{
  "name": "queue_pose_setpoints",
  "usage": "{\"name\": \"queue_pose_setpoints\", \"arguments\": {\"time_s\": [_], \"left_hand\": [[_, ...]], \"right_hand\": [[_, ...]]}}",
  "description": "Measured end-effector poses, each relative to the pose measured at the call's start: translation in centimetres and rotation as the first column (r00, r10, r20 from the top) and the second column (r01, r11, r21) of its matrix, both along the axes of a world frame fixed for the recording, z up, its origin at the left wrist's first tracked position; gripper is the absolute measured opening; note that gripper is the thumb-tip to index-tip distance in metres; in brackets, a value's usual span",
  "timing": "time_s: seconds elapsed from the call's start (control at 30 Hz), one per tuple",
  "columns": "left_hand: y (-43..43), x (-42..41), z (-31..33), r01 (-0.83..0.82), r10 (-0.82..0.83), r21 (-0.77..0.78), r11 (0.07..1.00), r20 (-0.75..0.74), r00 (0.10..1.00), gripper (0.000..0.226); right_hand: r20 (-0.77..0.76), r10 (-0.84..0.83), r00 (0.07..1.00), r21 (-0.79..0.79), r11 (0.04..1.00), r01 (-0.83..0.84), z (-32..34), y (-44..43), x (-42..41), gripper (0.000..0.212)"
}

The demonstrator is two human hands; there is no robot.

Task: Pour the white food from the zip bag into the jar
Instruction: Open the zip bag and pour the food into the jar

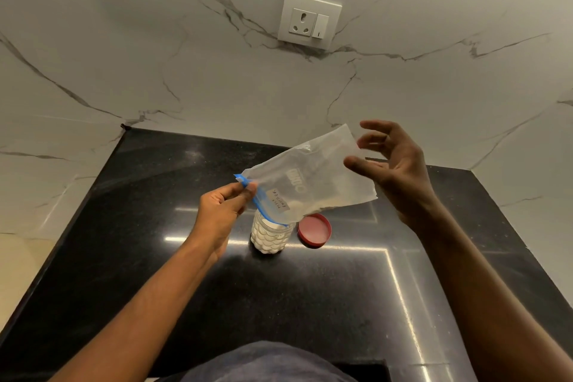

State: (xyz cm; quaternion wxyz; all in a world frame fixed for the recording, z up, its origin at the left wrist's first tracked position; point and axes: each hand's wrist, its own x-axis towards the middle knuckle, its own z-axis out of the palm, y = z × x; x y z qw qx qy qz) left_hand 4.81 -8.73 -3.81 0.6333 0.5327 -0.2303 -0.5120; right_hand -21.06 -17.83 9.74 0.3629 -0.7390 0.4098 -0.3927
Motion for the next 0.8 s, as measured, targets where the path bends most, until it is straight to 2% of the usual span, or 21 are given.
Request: {"name": "queue_pose_setpoints", "arguments": {"time_s": [0.1,0.17,0.27,0.37,0.47,0.53,0.6,0.67,0.8], "left_hand": [[0.1,0.0,-0.1,-0.004,0.004,0.006,1.000,-0.005,1.000,0.019],[0.0,0.0,-0.1,-0.013,0.013,0.010,1.000,-0.021,1.000,0.019],[0.0,-0.1,0.0,-0.016,0.017,0.015,1.000,-0.038,0.999,0.017],[0.0,-0.2,0.1,-0.026,0.027,0.026,0.999,-0.035,0.999,0.012],[-0.1,0.0,0.2,-0.032,0.033,0.039,0.999,-0.029,0.999,0.012],[-0.1,0.0,0.1,-0.030,0.031,0.041,0.999,-0.028,0.999,0.013],[-0.1,-0.1,0.1,-0.028,0.029,0.045,0.999,-0.024,0.999,0.014],[-0.1,-0.1,0.1,-0.028,0.029,0.051,0.998,-0.015,0.999,0.013],[-0.2,0.1,-0.1,-0.042,0.045,0.085,0.996,-0.035,0.998,0.008]], "right_hand": [[-0.102,0.006,0.995,0.115,0.993,0.006,-2.0,-0.7,-2.1,0.065],[-0.141,0.001,0.990,0.165,0.986,0.023,-3.6,-0.8,-3.2,0.050],[-0.091,-0.076,0.993,0.121,0.989,0.086,-5.5,-0.2,-3.9,0.027],[-0.021,-0.142,0.990,0.062,0.988,0.143,-6.1,0.3,-3.8,0.026],[0.007,-0.097,0.995,0.092,0.991,0.096,-5.7,0.4,-3.4,0.027],[-0.013,-0.070,0.997,0.085,0.994,0.071,-5.7,0.4,-3.3,0.020],[0.008,-0.112,0.994,0.037,0.993,0.111,-5.7,0.4,-3.2,0.012],[0.043,-0.149,0.988,0.015,0.989,0.148,-5.6,0.3,-3.0,0.017],[0.087,-0.115,0.990,0.019,0.993,0.113,-5.5,0.6,-2.8,0.014]]}}
